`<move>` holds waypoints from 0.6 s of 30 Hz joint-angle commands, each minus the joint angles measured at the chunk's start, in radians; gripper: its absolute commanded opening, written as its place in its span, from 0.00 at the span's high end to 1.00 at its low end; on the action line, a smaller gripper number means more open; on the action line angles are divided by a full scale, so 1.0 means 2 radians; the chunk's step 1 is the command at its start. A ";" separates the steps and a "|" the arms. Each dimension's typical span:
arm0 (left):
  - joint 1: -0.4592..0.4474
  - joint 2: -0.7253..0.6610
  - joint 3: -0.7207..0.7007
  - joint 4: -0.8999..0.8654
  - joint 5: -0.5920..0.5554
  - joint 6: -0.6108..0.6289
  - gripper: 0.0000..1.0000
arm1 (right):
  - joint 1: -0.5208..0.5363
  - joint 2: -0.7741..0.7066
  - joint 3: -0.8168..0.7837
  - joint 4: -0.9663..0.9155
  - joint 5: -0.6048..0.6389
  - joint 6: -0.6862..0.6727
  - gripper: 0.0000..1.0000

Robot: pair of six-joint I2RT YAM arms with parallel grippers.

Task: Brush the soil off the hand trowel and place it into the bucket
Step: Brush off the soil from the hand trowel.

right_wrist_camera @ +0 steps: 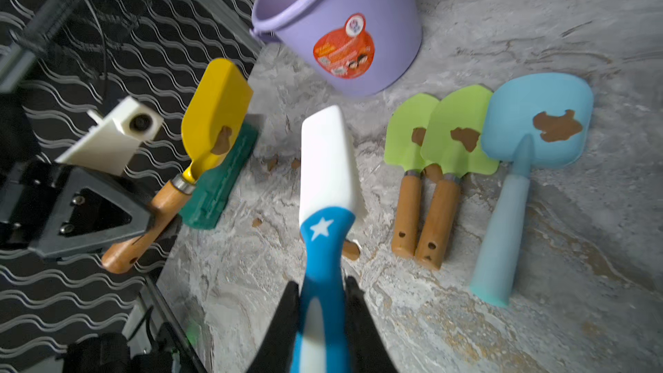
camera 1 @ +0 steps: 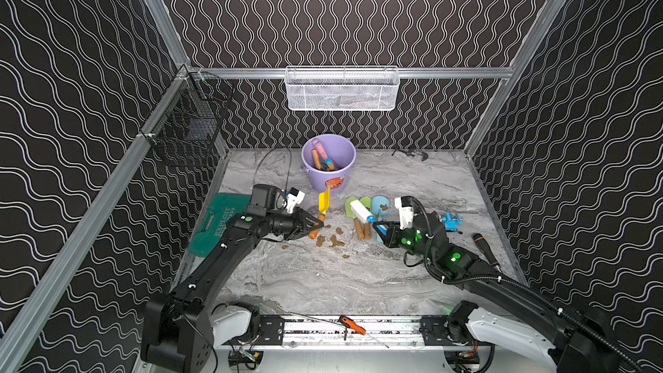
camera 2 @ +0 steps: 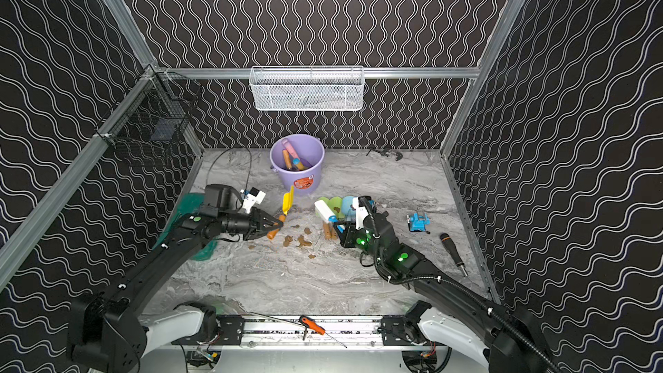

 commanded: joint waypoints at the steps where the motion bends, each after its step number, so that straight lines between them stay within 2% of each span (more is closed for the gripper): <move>1: 0.024 -0.004 -0.051 0.270 0.116 -0.209 1.00 | -0.020 -0.017 -0.026 0.106 -0.079 0.051 1.00; 4: 0.024 0.004 -0.077 0.381 0.117 -0.285 1.00 | -0.037 -0.026 -0.053 0.180 -0.124 0.088 1.00; 11: 0.025 0.006 -0.080 0.368 0.113 -0.276 1.00 | -0.046 -0.005 -0.060 0.277 -0.184 0.118 1.00; 18: 0.025 -0.005 -0.074 0.324 0.110 -0.245 1.00 | -0.046 0.038 -0.023 0.310 -0.221 0.126 1.00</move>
